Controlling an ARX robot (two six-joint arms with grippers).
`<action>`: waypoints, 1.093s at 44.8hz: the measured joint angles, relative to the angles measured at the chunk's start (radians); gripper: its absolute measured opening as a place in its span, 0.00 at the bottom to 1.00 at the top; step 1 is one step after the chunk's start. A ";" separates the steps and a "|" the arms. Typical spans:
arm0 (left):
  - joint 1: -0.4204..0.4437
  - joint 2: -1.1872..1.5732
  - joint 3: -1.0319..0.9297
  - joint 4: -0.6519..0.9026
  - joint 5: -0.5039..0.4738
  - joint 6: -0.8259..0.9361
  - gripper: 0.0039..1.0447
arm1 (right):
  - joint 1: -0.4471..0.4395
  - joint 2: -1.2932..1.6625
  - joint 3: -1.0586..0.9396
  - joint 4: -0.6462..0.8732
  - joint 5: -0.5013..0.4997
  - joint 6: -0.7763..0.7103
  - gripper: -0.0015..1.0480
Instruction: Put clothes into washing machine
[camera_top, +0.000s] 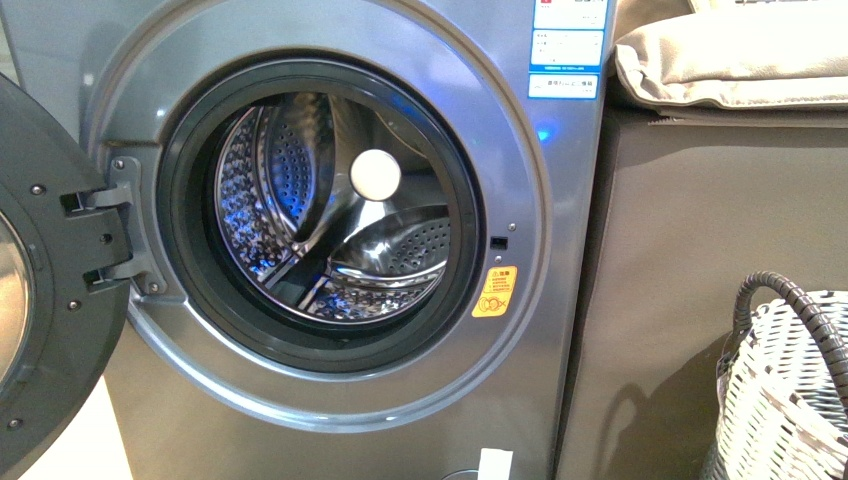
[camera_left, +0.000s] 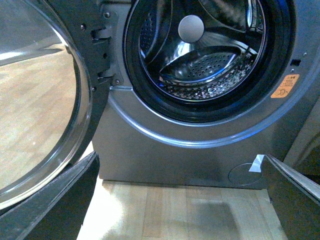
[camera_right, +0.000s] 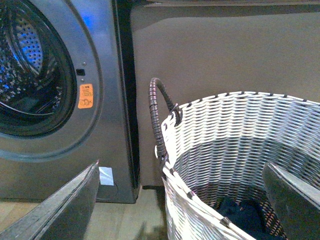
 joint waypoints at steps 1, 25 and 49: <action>0.000 0.000 0.000 0.000 0.000 0.000 0.94 | 0.000 0.000 0.000 0.000 0.000 0.000 0.93; 0.000 0.000 0.000 0.000 0.000 0.000 0.94 | 0.000 0.000 0.000 0.000 0.000 0.000 0.93; 0.000 0.000 0.000 0.000 0.000 0.000 0.94 | -0.261 0.560 0.211 0.390 -0.335 0.037 0.93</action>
